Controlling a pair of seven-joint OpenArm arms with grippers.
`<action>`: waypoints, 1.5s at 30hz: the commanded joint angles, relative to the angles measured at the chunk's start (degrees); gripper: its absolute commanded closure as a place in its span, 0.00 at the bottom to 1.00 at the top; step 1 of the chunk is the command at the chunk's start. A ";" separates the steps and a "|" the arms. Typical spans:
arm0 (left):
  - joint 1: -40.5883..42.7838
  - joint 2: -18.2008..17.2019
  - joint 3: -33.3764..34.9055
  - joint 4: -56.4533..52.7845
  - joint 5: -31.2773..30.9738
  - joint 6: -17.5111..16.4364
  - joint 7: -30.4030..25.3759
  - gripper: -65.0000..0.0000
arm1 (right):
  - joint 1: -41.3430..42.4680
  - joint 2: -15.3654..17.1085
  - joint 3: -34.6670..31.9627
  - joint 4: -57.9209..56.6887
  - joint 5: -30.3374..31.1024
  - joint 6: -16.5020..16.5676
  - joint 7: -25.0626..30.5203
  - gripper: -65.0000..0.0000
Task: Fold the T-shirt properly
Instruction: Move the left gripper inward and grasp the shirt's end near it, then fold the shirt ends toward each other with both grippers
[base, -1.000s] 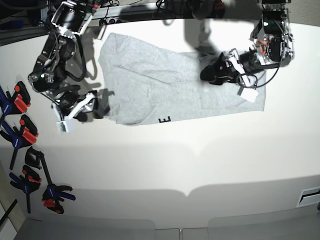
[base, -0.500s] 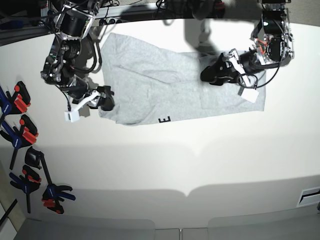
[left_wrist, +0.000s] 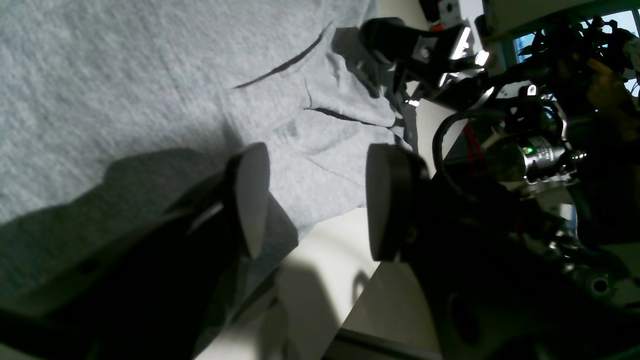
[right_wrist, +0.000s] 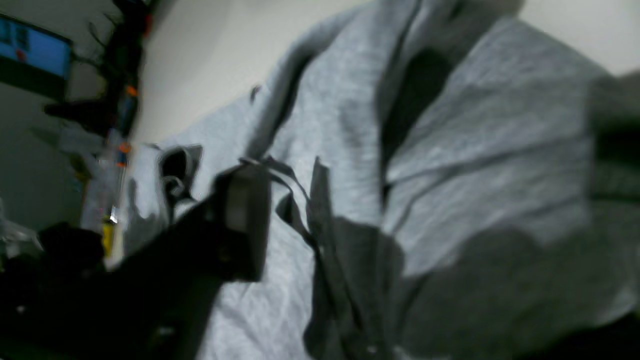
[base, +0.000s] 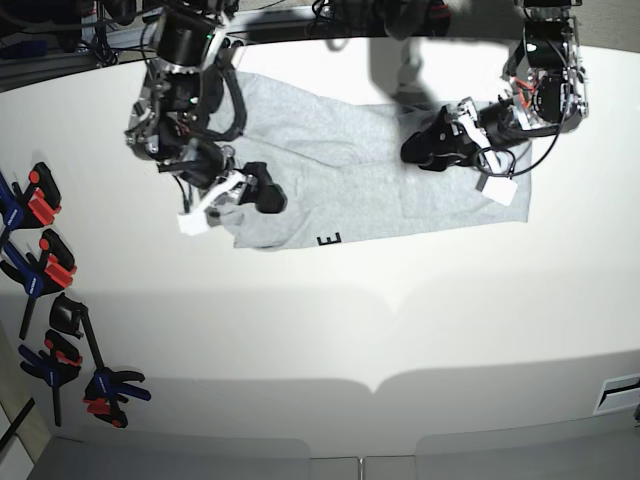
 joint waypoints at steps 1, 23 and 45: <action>-0.55 -0.33 -0.22 1.11 -1.07 -0.68 -0.57 0.55 | 0.50 0.02 -0.07 -0.02 -0.66 -0.35 -0.37 0.65; -0.61 1.84 -0.22 -7.08 18.93 -0.61 -21.97 0.55 | 15.23 2.36 6.45 0.09 -12.74 -4.42 1.53 1.00; -14.43 13.94 4.98 -35.47 37.31 -0.66 -28.68 0.55 | 20.06 -12.29 -18.40 7.50 -14.86 -8.46 -3.06 1.00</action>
